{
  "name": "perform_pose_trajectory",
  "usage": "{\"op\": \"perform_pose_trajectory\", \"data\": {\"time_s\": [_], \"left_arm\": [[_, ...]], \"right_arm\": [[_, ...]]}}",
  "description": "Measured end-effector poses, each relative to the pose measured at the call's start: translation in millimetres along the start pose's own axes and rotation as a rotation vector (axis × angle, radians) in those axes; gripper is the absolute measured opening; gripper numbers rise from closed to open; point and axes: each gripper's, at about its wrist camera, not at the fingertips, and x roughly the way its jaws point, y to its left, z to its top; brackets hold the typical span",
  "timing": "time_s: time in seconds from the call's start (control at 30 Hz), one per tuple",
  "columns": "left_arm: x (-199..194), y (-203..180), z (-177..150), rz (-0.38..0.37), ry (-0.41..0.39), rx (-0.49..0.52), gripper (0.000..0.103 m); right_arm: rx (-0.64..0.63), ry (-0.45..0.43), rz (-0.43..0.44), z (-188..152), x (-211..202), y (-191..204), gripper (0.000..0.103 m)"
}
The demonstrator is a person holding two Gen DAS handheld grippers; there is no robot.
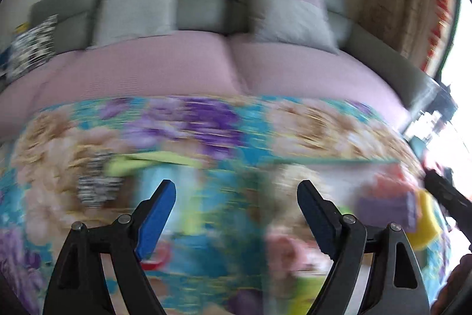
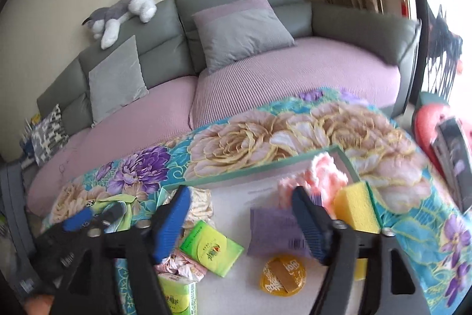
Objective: Organize soft objects
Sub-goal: 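Open both grippers to drop the tissue pack and packet into the tray, then move both tools back over the scrunchie and face mask, then grasp the leopard-print scrunchie with the left gripper while the right gripper grasps the blue face mask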
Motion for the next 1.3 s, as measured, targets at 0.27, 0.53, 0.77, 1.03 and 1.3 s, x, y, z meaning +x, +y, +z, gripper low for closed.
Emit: {"op": "perform_pose_trajectory", "data": {"time_s": [0.27,0.53,0.77,1.03,1.3], "left_arm": [[-11.7,116.6,-3.1,0.237,-0.030,-0.218,0.085],[-12.0,178.9,-11.7,0.268,-0.073,-0.333,0.103],[2.3,194.8,-17.6,0.240,-0.047,-0.363,0.103],[32.3,193.0,-20.3,0.160,0.031,-0.370,0.103],[53.0,193.4,-24.6,0.123,0.068,-0.379,0.081]], "right_arm": [[-0.099,-0.012,0.070,0.0,3.5,53.1,0.085],[-0.219,0.055,0.182,-15.3,30.9,130.0,0.094],[-0.319,0.141,0.246,-36.9,64.4,190.6,0.094],[-0.400,0.212,0.260,-61.3,102.2,227.7,0.094],[-0.426,0.255,0.258,-76.3,129.2,236.2,0.081]]}}
